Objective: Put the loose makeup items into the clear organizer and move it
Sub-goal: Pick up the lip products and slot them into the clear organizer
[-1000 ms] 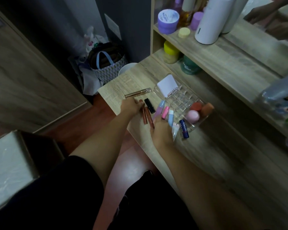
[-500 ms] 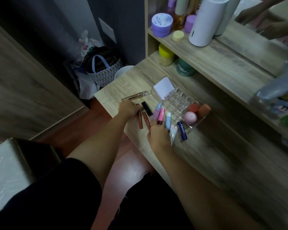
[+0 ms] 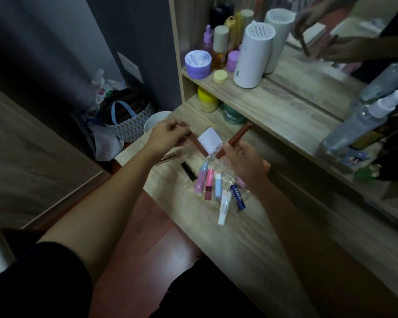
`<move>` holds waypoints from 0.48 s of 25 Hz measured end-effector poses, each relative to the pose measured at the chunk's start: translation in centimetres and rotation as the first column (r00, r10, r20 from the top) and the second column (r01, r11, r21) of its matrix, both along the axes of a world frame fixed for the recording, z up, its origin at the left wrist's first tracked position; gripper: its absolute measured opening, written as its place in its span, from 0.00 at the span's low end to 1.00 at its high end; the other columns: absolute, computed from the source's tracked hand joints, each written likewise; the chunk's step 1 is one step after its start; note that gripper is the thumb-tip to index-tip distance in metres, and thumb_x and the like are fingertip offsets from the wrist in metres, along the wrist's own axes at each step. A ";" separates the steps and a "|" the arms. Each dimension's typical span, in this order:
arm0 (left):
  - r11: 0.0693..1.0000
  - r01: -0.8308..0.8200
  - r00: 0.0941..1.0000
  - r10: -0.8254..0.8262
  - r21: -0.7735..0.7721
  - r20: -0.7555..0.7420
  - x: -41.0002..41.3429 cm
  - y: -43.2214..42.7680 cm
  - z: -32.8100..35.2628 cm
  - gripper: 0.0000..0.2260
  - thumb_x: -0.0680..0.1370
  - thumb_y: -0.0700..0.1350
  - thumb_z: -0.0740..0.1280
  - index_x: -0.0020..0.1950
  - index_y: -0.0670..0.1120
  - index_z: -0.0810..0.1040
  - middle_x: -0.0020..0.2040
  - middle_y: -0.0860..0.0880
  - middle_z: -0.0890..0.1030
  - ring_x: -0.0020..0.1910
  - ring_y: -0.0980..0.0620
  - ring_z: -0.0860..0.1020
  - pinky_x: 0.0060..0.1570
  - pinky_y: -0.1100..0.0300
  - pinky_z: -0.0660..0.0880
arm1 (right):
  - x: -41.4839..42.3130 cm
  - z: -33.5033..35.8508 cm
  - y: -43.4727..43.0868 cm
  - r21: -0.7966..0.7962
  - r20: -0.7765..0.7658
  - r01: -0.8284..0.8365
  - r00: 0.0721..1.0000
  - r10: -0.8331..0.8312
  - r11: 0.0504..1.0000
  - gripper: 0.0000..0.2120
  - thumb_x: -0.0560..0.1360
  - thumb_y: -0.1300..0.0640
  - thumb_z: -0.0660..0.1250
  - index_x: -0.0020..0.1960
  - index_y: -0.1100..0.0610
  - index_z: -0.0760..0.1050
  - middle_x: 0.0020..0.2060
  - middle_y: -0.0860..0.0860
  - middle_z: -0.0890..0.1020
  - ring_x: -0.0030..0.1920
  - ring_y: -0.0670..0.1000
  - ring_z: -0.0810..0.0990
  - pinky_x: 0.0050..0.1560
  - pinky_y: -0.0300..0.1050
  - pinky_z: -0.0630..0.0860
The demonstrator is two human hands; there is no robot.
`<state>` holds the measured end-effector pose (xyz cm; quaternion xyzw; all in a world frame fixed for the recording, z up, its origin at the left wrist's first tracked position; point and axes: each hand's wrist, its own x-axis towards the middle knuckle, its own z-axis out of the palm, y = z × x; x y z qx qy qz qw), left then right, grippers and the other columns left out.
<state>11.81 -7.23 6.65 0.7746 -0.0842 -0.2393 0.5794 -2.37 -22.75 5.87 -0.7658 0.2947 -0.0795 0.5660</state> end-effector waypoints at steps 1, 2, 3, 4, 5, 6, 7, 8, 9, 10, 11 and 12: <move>0.999 0.048 0.998 -0.047 -0.009 0.041 0.4 -0.9 0.6 0.03 0.76 0.38 0.66 0.48 0.42 0.78 0.41 0.44 0.81 0.35 0.54 0.81 0.37 0.67 0.80 | 0.3 0.3 -1.0 -0.059 -0.004 -0.004 1.000 0.004 0.998 0.10 0.77 0.53 0.65 0.51 0.59 0.79 0.43 0.54 0.84 0.43 0.48 0.82 0.44 0.41 0.77; 0.996 0.094 0.992 -0.094 -0.001 0.083 0.7 -1.9 1.0 0.05 0.76 0.38 0.66 0.51 0.40 0.79 0.42 0.42 0.81 0.37 0.52 0.81 0.40 0.66 0.81 | 0.5 0.5 -2.0 -0.130 -0.017 -0.005 1.000 0.003 0.991 0.09 0.77 0.54 0.65 0.50 0.58 0.79 0.41 0.51 0.83 0.40 0.43 0.80 0.39 0.35 0.73; 0.990 0.138 0.983 -0.139 0.022 0.122 0.8 -2.8 1.2 0.07 0.76 0.37 0.67 0.53 0.37 0.78 0.44 0.38 0.81 0.39 0.49 0.82 0.43 0.62 0.81 | 0.7 0.6 -2.8 -0.196 -0.038 0.003 0.999 -0.010 0.981 0.07 0.76 0.55 0.66 0.49 0.58 0.80 0.39 0.49 0.82 0.38 0.42 0.79 0.36 0.32 0.69; 0.982 0.178 0.970 -0.185 0.058 0.159 0.9 -3.8 1.2 0.09 0.76 0.36 0.67 0.55 0.36 0.78 0.46 0.36 0.81 0.42 0.46 0.81 0.47 0.57 0.80 | 0.9 0.6 -3.4 -0.242 -0.060 0.009 0.998 -0.024 0.970 0.06 0.75 0.57 0.67 0.48 0.58 0.80 0.39 0.50 0.82 0.38 0.44 0.79 0.35 0.32 0.69; 0.971 0.216 0.953 -0.232 0.101 0.195 0.9 -4.6 1.0 0.09 0.76 0.36 0.67 0.56 0.35 0.78 0.46 0.36 0.81 0.44 0.44 0.81 0.49 0.53 0.79 | 1.0 0.3 -3.9 -0.268 -0.079 0.008 0.996 -0.030 0.963 0.05 0.74 0.59 0.68 0.48 0.59 0.80 0.40 0.52 0.83 0.40 0.47 0.80 0.37 0.34 0.71; 0.956 0.248 0.931 -0.280 0.157 0.233 0.7 -5.4 0.7 0.10 0.76 0.36 0.67 0.56 0.36 0.78 0.46 0.37 0.81 0.44 0.44 0.80 0.51 0.52 0.77 | 1.2 0.1 -4.1 -0.276 -0.091 0.003 0.995 -0.029 0.961 0.05 0.73 0.60 0.69 0.49 0.60 0.80 0.42 0.54 0.84 0.42 0.48 0.81 0.41 0.37 0.73; 0.936 0.273 0.905 -0.328 0.222 0.270 0.6 -6.1 0.3 0.09 0.75 0.37 0.68 0.55 0.37 0.79 0.45 0.40 0.81 0.45 0.46 0.79 0.51 0.52 0.76 | 1.4 -0.2 -4.2 -0.281 -0.101 -0.008 0.995 -0.021 0.960 0.05 0.73 0.62 0.69 0.49 0.60 0.79 0.44 0.55 0.85 0.42 0.49 0.81 0.45 0.40 0.75; 0.915 0.290 0.881 -0.370 0.281 0.295 0.4 -6.6 -0.1 0.09 0.75 0.38 0.68 0.54 0.39 0.79 0.44 0.42 0.81 0.45 0.47 0.79 0.50 0.53 0.75 | 1.5 -0.6 -4.2 -0.289 -0.111 -0.025 0.994 -0.007 0.957 0.06 0.73 0.63 0.69 0.49 0.60 0.79 0.45 0.56 0.85 0.43 0.49 0.81 0.46 0.42 0.76; 0.897 0.301 0.863 -0.401 0.325 0.307 0.3 -7.1 -0.5 0.09 0.75 0.39 0.68 0.54 0.40 0.80 0.45 0.42 0.81 0.45 0.48 0.78 0.50 0.55 0.75 | 1.6 -1.0 -4.3 -0.305 -0.128 -0.045 0.992 0.006 0.951 0.06 0.73 0.63 0.69 0.50 0.60 0.79 0.46 0.57 0.85 0.44 0.50 0.81 0.48 0.45 0.77; 0.882 0.308 0.851 -0.423 0.357 0.311 0.2 -7.5 -0.8 0.09 0.75 0.40 0.68 0.55 0.40 0.80 0.47 0.42 0.82 0.46 0.50 0.78 0.50 0.56 0.74 | 1.8 -1.4 -4.4 -0.322 -0.148 -0.064 0.989 0.017 0.945 0.05 0.73 0.63 0.69 0.49 0.61 0.78 0.46 0.57 0.85 0.45 0.52 0.82 0.50 0.48 0.79; 0.870 0.313 0.841 -0.440 0.380 0.315 0.1 -7.8 -1.1 0.10 0.76 0.40 0.68 0.56 0.41 0.80 0.49 0.42 0.83 0.47 0.51 0.78 0.51 0.57 0.73 | 1.9 -1.7 -4.6 -0.336 -0.167 -0.085 0.986 0.030 0.938 0.05 0.74 0.63 0.68 0.49 0.61 0.79 0.46 0.58 0.85 0.46 0.53 0.83 0.51 0.50 0.80; 0.860 0.320 0.830 -0.457 0.398 0.319 0.0 -8.0 -1.4 0.11 0.76 0.40 0.68 0.57 0.41 0.79 0.51 0.42 0.83 0.48 0.51 0.78 0.51 0.59 0.73 | 2.1 -2.0 -4.7 -0.344 -0.183 -0.107 0.982 0.045 0.933 0.05 0.75 0.62 0.68 0.50 0.62 0.79 0.46 0.58 0.85 0.46 0.54 0.83 0.51 0.51 0.81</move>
